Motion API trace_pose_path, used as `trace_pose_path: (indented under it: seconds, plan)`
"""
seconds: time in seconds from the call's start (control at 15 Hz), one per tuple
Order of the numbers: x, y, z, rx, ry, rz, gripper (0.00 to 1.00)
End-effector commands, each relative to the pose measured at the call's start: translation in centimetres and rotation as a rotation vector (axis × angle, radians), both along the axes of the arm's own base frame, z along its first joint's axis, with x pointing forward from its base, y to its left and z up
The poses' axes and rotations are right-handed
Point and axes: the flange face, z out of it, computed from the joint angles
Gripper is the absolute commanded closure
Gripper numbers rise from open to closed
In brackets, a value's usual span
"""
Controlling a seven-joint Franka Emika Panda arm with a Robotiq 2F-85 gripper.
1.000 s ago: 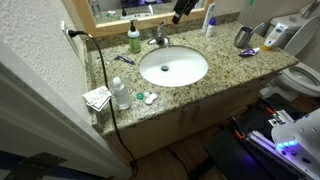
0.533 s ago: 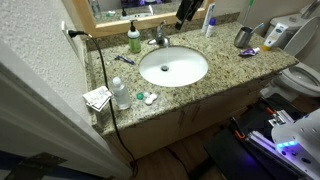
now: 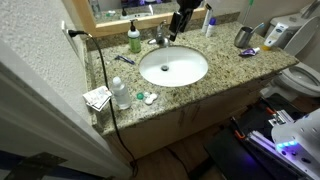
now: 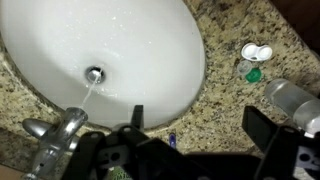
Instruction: Put the shaving stick on the right side of the sink
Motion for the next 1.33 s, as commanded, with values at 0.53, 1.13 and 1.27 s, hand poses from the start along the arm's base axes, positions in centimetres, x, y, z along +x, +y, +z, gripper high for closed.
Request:
trace_pose_path:
  seconds: [0.53,1.13,1.27]
  plan:
    - [-0.6,0.4,-0.2,0.018,0.190,0.178,0.00]
    - [-0.8,0.6,0.1,0.009,0.155,0.191,0.00]
    - [-0.8,0.6,0.1,0.009,0.154,0.191,0.00]
